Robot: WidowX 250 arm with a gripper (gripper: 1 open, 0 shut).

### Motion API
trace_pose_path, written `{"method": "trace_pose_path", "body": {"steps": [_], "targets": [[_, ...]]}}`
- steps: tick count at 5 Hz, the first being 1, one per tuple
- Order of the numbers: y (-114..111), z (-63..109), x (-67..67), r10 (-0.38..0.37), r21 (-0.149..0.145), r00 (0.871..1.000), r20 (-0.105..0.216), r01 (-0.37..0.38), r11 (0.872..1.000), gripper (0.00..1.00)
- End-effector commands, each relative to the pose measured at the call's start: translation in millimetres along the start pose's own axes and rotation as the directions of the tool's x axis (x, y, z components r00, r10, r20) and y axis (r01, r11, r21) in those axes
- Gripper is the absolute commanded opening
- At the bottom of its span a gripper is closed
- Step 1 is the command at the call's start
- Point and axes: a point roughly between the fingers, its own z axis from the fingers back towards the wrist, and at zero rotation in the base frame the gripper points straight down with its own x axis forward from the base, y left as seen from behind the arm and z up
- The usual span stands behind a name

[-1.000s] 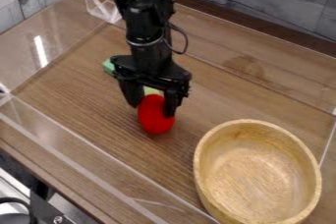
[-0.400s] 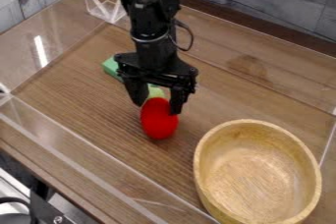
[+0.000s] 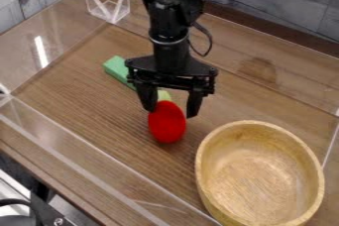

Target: Move the red fruit to the right

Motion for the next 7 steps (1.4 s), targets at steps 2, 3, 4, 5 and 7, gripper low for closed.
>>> {"method": "trace_pose_path", "body": {"steps": [2, 3, 4, 5, 7], "targets": [[5, -3.5, 13.3, -0.041, 0.008, 0.999, 0.03, 0.041, 0.999, 1.0], [5, -12.9, 16.4, -0.024, 0.016, 0.999, 0.022, 0.024, 1.0, 0.0], [-1, -0.6, 26.2, -0.021, 0.006, 0.999, 0.042, 0.02, 1.0, 0.0], [-12, 13.9, 42.8, 0.003, -0.018, 0.997, 0.081, -0.002, 1.0, 0.0], [-63, 25.1, 80.6, 0.016, -0.072, 0.992, 0.122, -0.008, 0.997, 0.0]]}}
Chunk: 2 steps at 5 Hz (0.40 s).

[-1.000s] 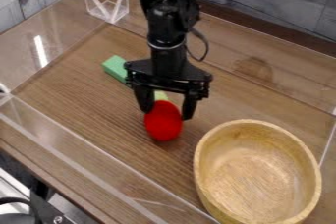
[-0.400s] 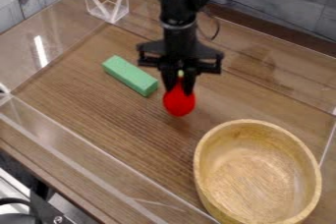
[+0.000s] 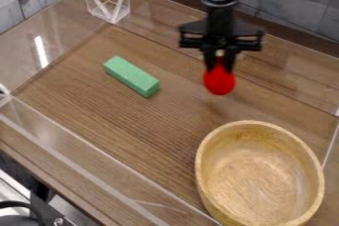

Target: Move the red fruit to the right

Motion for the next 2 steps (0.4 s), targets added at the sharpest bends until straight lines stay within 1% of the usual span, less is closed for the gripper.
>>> {"method": "trace_pose_path", "body": {"steps": [1, 2], "targets": [[-26.2, 14.2, 30.7, -0.018, -0.033, 0.998, 0.066, 0.02, 0.999, 0.0], [-32.2, 15.8, 39.4, 0.001, -0.037, 0.997, 0.08, 0.002, 0.999, 0.0]]}}
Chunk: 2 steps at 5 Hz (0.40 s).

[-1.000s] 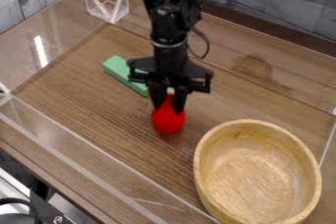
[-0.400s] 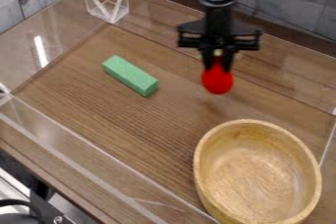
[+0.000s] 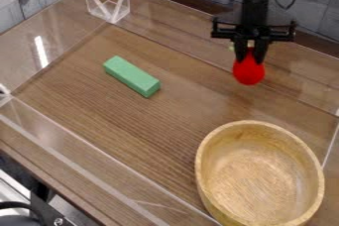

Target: Move the red fruit to the right

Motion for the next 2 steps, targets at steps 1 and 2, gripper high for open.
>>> {"method": "trace_pose_path", "body": {"steps": [1, 2], "targets": [[-10.7, 27.5, 11.9, 0.019, -0.04, 0.997, 0.079, -0.016, 0.999, 0.0], [-2.6, 37.2, 16.4, 0.101, -0.042, 0.99, 0.102, -0.098, 0.994, 0.0]]}}
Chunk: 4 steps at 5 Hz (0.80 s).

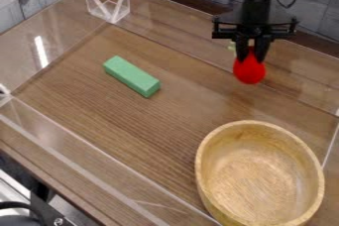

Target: Move the red fruit to the right

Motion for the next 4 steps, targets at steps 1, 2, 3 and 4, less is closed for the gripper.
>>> {"method": "trace_pose_path", "body": {"steps": [1, 2, 3, 4], "targets": [[1, 44.0, 20.5, 0.089, -0.059, 0.989, 0.116, -0.082, 0.995, 0.0], [3, 52.3, 21.5, 0.033, -0.08, 0.992, 0.121, -0.023, 0.996, 0.0], [4, 55.9, 21.7, -0.025, -0.091, 0.992, 0.125, 0.036, 0.995, 0.0], [4, 55.7, 21.2, -0.087, -0.097, 0.988, 0.127, 0.1, 0.99, 0.0]]}}
